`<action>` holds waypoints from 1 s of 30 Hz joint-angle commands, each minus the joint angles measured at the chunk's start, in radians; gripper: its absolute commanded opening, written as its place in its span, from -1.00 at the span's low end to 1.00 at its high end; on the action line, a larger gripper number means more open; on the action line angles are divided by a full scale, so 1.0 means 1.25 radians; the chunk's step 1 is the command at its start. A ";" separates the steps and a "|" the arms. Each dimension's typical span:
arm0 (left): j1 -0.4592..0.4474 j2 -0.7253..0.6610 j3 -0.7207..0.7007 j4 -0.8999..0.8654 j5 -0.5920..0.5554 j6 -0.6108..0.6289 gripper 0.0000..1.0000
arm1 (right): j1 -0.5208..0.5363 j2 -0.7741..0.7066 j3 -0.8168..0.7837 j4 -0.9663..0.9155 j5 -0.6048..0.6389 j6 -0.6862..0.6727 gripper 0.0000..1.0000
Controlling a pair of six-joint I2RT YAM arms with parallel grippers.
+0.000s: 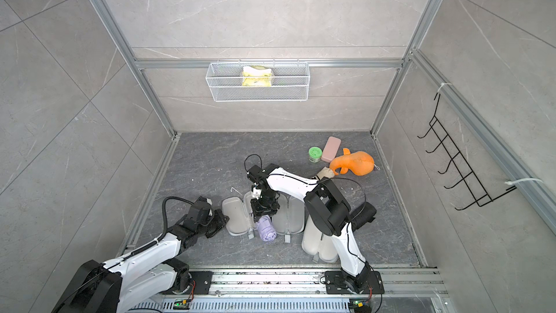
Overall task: Put umbrellas into zippered umbrella sleeves
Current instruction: Place the umbrella in the umbrella sleeve.
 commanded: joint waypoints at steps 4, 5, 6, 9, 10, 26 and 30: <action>-0.034 0.009 -0.009 0.099 -0.045 -0.046 -1.00 | 0.052 0.018 0.142 -0.040 -0.087 0.030 -0.39; -0.035 0.012 -0.012 0.112 -0.047 -0.049 -1.00 | 0.053 0.025 0.140 -0.017 -0.123 0.049 -0.40; -0.038 0.015 -0.012 0.120 -0.050 -0.052 -1.00 | 0.053 0.034 0.133 0.009 -0.157 0.069 -0.42; -0.043 0.017 -0.014 0.127 -0.060 -0.057 -1.00 | 0.053 0.068 0.123 0.041 -0.178 0.098 -0.45; -0.044 0.013 -0.017 0.127 -0.063 -0.058 -1.00 | 0.053 0.078 0.119 0.052 -0.179 0.107 -0.45; -0.055 0.058 -0.030 0.178 -0.061 -0.047 -1.00 | 0.079 0.263 0.386 -0.055 0.078 0.147 0.36; -0.055 0.039 -0.038 0.161 -0.089 -0.066 -1.00 | 0.074 0.233 0.412 -0.092 0.083 0.108 0.57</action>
